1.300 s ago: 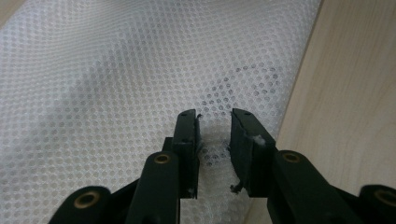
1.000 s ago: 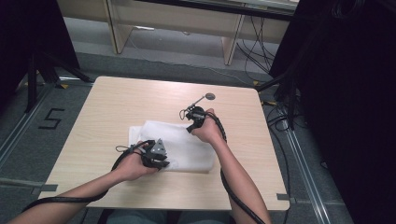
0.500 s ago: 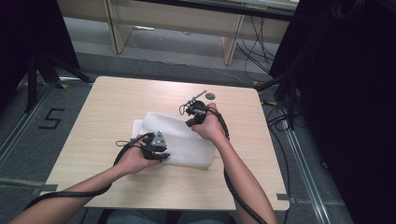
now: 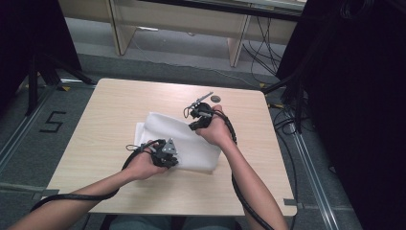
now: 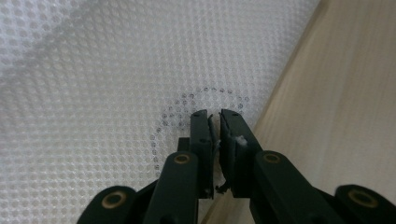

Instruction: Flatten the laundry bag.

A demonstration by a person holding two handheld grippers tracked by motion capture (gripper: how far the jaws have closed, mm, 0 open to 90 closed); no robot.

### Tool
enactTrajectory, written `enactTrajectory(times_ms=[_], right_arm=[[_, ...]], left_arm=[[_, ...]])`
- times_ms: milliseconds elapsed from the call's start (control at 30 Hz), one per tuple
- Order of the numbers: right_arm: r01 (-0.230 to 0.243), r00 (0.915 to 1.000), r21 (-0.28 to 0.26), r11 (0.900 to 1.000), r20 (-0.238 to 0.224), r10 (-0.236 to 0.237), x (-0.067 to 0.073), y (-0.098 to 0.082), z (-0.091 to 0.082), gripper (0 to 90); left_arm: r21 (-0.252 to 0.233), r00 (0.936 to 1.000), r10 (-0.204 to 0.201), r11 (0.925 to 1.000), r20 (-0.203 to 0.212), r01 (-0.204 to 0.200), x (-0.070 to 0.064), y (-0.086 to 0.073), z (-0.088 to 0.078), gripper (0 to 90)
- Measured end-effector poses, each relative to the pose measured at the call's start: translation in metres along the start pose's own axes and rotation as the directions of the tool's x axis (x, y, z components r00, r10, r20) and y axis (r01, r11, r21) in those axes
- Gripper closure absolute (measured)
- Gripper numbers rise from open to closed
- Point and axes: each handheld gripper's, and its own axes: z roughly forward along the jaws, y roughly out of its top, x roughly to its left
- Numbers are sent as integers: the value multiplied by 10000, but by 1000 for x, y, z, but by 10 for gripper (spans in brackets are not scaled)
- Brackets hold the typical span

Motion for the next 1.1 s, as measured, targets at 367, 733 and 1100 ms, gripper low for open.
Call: enactTrajectory(times_ms=[367, 733, 1100], right_arm=[[548, 9982, -455, 9975, -231, -559, 6, -2, -11, 894], [650, 9973, -805, 9946, -276, -674, 17, -8, -20, 893], [1394, 9881, -1190, 9831, -481, -1460, 44, -22, -29, 892]], left_arm=[[98, 9995, 42, 9999, -300, -39, 7, 6, 4, 792], [-290, 9976, -375, 9989, -576, 358, 18, -47, -73, 758], [-1051, 9582, -2318, 9706, -1678, 2164, 48, -100, -120, 750]])
